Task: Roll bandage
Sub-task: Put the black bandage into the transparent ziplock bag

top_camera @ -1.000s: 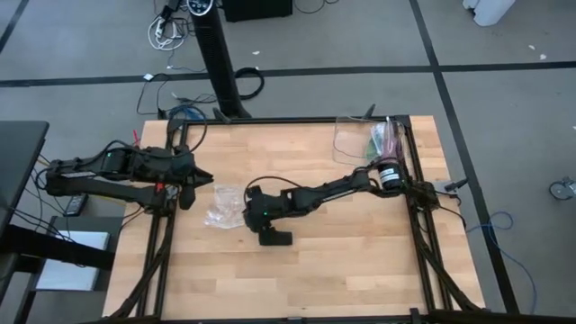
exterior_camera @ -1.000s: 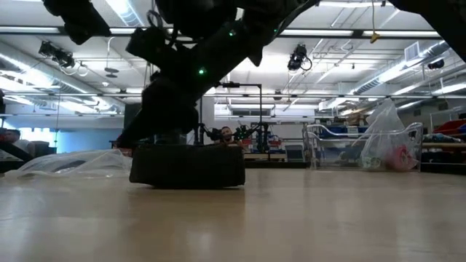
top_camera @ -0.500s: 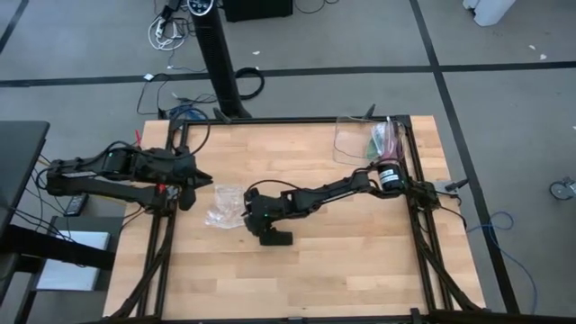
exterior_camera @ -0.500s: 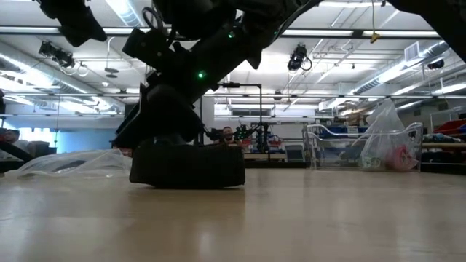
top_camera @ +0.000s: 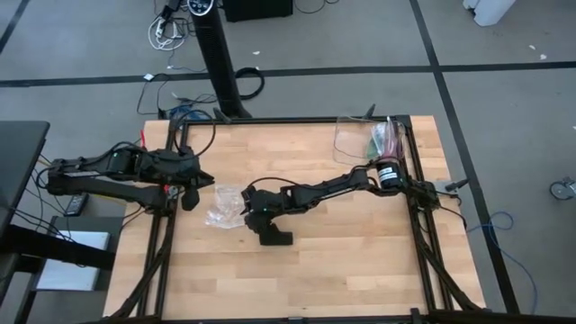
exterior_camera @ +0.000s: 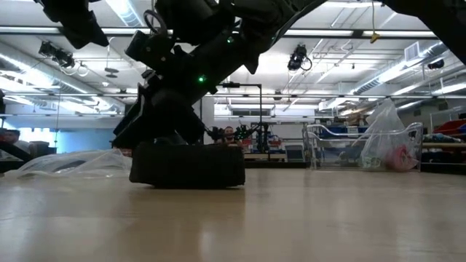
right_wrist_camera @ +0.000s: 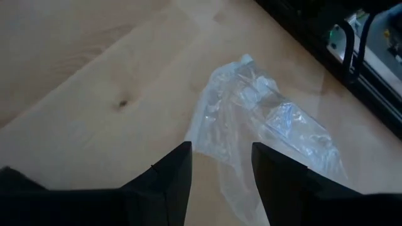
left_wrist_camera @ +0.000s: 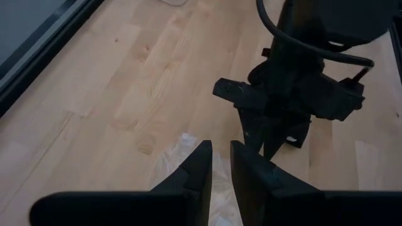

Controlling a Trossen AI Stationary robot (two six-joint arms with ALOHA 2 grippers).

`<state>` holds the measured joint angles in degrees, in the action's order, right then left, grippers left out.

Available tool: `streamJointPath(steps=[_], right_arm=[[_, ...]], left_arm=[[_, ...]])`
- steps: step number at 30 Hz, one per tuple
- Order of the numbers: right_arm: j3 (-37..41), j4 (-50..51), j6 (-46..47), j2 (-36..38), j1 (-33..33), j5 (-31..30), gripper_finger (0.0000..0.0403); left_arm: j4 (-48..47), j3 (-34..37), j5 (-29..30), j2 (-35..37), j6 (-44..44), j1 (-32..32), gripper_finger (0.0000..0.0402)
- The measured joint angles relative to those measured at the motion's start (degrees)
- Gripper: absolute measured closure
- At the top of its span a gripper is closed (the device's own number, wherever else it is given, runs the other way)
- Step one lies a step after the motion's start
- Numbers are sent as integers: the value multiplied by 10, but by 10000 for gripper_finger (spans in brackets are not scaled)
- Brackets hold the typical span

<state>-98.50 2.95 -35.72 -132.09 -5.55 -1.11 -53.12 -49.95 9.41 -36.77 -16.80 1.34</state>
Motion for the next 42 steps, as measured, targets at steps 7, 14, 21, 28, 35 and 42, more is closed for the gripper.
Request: streamJointPath(steps=[7, 14, 21, 28, 35, 42], right_arm=[[-3, -22, -53, -22, 1, 28, 239], [-9, -35, -45, -27, 1, 20, 242], [-9, -33, -50, -28, 6, 40, 285], [-10, -61, -57, -43, 15, 77, 293], [-10, -92, -67, -54, 16, 76, 254], [-9, -110, -63, -56, 18, 68, 241]], left_arm=[[0, 0, 0, 0, 0, 0, 337], [-4, 0, 2, -1, -4, 0, 337], [-4, 0, 2, -1, -16, 0, 337], [-4, 0, 2, -3, -16, 0, 337], [-4, 0, 3, -7, -17, 0, 337], [-4, 0, 3, -12, -18, 0, 337]])
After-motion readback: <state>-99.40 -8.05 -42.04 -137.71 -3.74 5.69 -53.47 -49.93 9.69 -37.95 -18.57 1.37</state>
